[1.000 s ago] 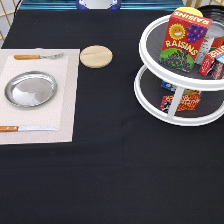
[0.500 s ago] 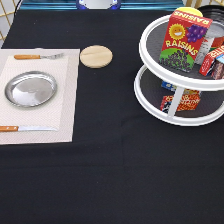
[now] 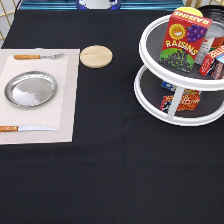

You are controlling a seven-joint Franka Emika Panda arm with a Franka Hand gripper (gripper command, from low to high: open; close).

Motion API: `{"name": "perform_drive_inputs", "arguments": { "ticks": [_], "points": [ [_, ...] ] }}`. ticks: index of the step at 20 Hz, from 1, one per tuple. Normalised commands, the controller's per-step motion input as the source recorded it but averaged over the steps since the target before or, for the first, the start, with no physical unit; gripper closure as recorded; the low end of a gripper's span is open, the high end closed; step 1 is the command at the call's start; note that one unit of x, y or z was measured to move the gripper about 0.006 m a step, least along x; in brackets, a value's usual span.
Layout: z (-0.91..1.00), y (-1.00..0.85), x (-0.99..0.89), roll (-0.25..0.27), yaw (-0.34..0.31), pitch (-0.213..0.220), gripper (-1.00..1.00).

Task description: Pick up the bowl from the lazy Susan and put bowl on the plate

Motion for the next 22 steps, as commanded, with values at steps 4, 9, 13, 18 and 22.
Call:
{"name": "perform_drive_inputs", "arguments": {
  "ticks": [4, 9, 13, 18, 22],
  "points": [
    [0.04, 0.35, 0.49, 0.14, -0.076, 0.043, -1.0],
    [-0.01, 0.24, 0.4, 0.143, -0.072, 0.003, -1.0],
    [-0.1, 0.0, 0.24, 0.216, -0.071, -0.018, -1.0],
    [-0.24, 0.0, 0.05, 0.203, -0.018, -0.113, -1.0],
    [-0.41, -0.01, 0.0, 0.146, 0.002, -0.196, -1.0]
  ]
}}
